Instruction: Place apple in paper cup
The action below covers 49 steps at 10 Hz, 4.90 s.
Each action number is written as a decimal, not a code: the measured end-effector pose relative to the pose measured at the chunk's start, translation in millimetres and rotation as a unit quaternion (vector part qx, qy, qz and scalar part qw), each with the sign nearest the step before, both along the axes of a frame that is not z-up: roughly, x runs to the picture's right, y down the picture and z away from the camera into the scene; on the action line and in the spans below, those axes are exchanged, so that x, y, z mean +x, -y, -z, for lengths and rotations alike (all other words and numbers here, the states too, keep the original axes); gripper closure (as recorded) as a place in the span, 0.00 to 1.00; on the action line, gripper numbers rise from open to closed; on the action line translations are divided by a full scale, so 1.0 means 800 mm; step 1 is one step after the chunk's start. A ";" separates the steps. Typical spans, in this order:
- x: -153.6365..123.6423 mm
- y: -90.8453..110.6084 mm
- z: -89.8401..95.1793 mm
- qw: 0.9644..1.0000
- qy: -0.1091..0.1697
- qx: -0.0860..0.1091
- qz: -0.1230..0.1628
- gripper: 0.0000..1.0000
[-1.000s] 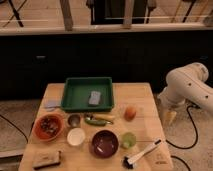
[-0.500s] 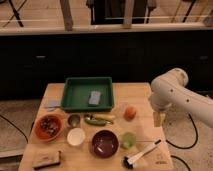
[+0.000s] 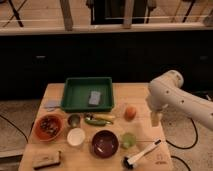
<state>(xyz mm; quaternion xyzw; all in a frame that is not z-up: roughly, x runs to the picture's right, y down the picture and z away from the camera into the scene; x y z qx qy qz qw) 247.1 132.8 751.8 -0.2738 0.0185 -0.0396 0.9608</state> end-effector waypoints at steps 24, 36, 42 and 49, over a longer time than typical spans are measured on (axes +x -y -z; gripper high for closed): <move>-0.025 -0.026 -0.089 0.995 0.091 0.041 0.019 0.20; -0.036 -0.021 -0.121 0.992 0.118 0.049 0.017 0.20; -0.044 -0.014 -0.138 0.991 0.126 0.049 0.011 0.20; -0.050 -0.012 -0.157 0.990 0.139 0.036 0.008 0.20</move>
